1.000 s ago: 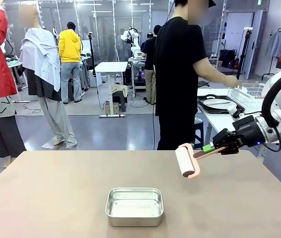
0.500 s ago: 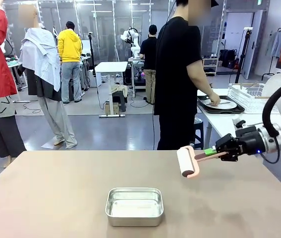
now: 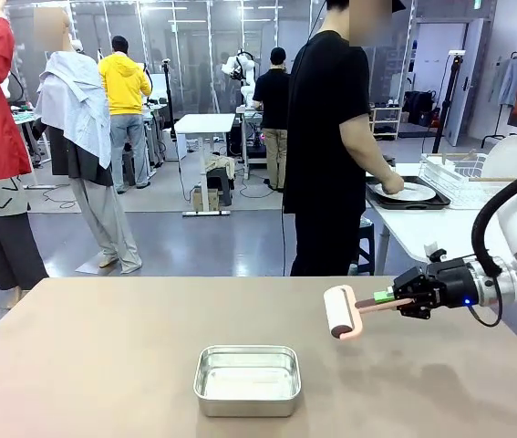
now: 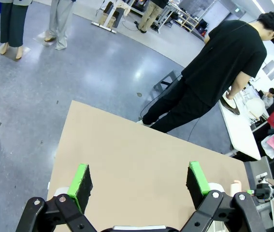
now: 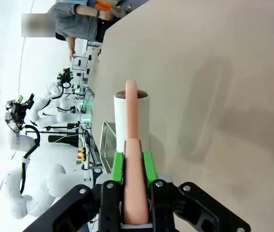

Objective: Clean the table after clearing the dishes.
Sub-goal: When the right (or left) Handle tray is removed, use the right hand (or left hand) to clean the right (or left) side of the table with the Lint Roller.

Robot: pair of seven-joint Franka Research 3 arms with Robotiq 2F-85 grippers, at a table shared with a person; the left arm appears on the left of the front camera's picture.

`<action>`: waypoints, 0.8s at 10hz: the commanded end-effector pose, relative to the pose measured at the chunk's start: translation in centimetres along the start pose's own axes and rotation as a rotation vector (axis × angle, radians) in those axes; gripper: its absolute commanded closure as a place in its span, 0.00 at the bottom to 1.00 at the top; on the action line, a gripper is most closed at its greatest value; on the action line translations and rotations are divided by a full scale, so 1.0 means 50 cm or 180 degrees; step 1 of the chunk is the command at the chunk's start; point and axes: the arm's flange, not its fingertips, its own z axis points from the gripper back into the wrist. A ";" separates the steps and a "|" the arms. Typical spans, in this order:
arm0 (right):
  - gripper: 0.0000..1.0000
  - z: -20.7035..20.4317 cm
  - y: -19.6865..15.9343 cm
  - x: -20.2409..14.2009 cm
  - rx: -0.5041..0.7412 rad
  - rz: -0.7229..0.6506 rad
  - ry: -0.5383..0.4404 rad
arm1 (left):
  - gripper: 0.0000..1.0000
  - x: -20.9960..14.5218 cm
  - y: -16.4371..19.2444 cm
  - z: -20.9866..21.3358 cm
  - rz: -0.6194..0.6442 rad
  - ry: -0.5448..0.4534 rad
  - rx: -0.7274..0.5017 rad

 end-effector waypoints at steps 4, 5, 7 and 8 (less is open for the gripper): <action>0.80 -0.092 -0.011 0.001 -0.0549 -0.0252 -0.0027 | 0.00 0.000 -0.001 0.001 0.0026 -0.0035 0.0006; 0.80 -0.101 -0.015 -0.002 -0.0552 -0.0357 -0.0016 | 0.00 0.000 -0.001 0.001 0.0026 -0.0035 0.0006; 0.80 -0.101 -0.028 0.001 -0.0607 -0.0542 -0.0047 | 0.00 0.000 -0.001 0.001 0.0026 -0.0035 0.0006; 0.80 -0.092 -0.033 0.002 -0.0731 -0.0628 -0.0067 | 0.00 0.000 -0.001 0.001 0.0026 -0.0035 0.0006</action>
